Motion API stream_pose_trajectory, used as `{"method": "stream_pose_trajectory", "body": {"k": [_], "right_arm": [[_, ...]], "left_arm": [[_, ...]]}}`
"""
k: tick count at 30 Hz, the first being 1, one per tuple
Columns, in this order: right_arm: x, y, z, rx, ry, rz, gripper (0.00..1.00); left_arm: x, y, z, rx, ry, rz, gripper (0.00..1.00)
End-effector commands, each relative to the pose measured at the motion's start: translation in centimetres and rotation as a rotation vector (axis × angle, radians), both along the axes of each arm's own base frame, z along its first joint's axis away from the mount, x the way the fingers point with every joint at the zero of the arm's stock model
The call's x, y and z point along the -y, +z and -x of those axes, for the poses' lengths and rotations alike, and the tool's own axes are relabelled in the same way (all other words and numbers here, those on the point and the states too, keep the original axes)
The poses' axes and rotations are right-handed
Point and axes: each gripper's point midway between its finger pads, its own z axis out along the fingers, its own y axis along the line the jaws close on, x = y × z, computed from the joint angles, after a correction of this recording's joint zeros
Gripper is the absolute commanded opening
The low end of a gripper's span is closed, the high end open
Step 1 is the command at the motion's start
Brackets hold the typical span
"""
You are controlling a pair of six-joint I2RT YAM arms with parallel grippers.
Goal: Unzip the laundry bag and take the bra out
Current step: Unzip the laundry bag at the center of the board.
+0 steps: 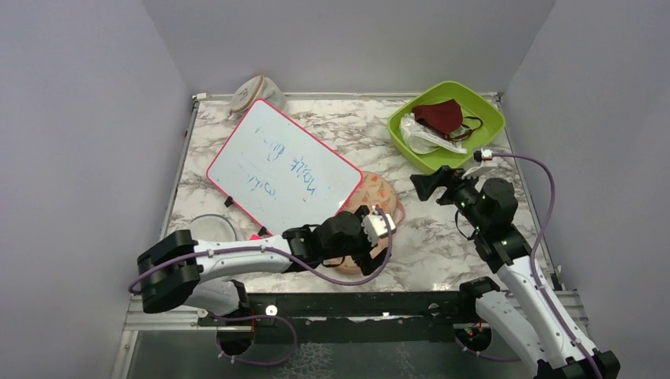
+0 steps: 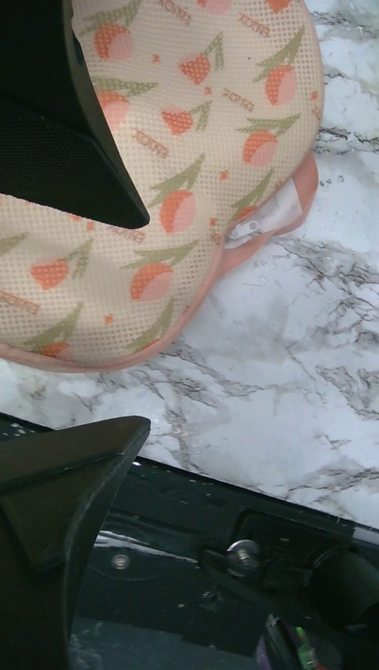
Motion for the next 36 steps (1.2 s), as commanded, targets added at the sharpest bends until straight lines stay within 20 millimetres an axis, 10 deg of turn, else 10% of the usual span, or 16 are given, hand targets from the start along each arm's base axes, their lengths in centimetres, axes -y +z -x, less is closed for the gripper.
{"method": "stream_pose_trajectory", "body": {"k": [1,10,15,20,27,36], "right_arm": [[2.1,1.5,0.5,0.044,-0.09,0.056,1.0],[5.0,0.3,0.6,-0.078,-0.233,0.133,1.0],[4.6,1.1,0.9,-0.043,-0.199,0.146,1.0],[3.0,0.2,1.4,-0.041,-0.104,0.133,0.99],[1.8,-3.9,1.1,-0.153,-0.026,0.167,0.98],[-2.0,-9.6,1.8,-0.264,0.167,0.081,0.75]], "left_arm": [[3.1,0.7,-1.6,0.003,0.155,0.011,0.76],[4.4,-3.5,-5.7,0.093,0.419,-0.15,0.5],[3.7,-6.8,-6.9,0.14,0.494,-0.259,0.54],[2.4,-9.0,-7.3,0.156,0.533,-0.308,0.33],[2.0,-9.4,-6.3,0.086,0.519,-0.27,0.01],[1.4,-5.8,-6.2,0.011,0.516,-0.112,0.0]]}}
